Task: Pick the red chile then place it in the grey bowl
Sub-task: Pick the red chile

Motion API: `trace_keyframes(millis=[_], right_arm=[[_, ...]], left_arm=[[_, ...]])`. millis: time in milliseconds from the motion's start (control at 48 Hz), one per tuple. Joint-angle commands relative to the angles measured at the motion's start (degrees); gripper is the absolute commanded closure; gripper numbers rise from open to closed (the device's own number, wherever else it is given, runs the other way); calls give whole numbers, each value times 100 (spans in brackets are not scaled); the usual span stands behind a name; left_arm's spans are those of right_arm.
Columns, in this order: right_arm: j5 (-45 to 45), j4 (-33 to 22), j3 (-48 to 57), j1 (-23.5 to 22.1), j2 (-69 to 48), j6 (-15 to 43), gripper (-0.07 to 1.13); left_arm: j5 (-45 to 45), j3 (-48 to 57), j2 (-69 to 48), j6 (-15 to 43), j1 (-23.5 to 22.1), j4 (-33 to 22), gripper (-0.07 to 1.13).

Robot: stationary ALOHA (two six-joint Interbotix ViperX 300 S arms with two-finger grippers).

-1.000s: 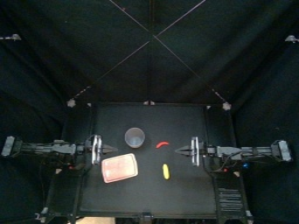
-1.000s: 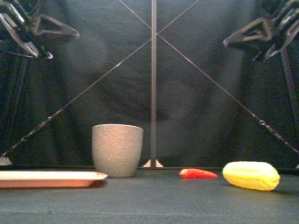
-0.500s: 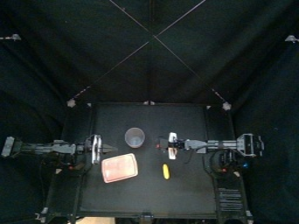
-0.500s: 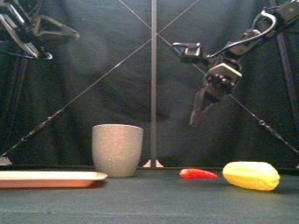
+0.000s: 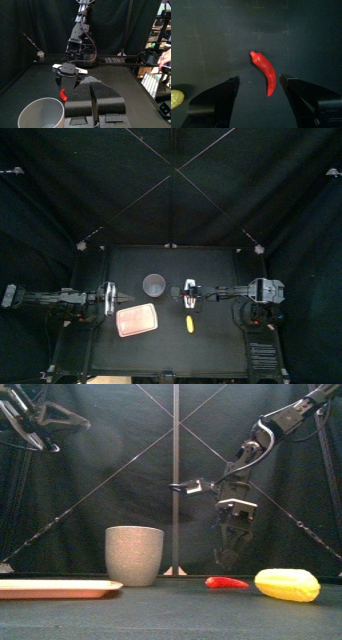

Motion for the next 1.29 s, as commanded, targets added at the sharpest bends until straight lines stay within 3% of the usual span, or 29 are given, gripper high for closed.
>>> trace_keyframes(millis=[21,417,583,812,938,1188,1292], right_arm=[[-35,35,-114,-220,-35,18,9],[-290,501,-53,-659,141,-141,9],[-316,1020,0,-650,141,-466,9],[-413,1292,35,-694,246,-738,11],[-448,1292,44,-712,369,-747,19],[-536,1266,-9,-773,422,-738,48],[-536,1266,-79,-782,193,-721,49]], left_arm=[[-18,-53,18,18,9,18,108],[18,-44,0,18,9,18,108],[44,-35,-9,18,18,18,108],[53,-18,-26,18,53,18,108],[62,-9,-53,18,53,18,108],[88,-9,-62,18,53,18,108],[141,-9,-62,18,62,18,108]])
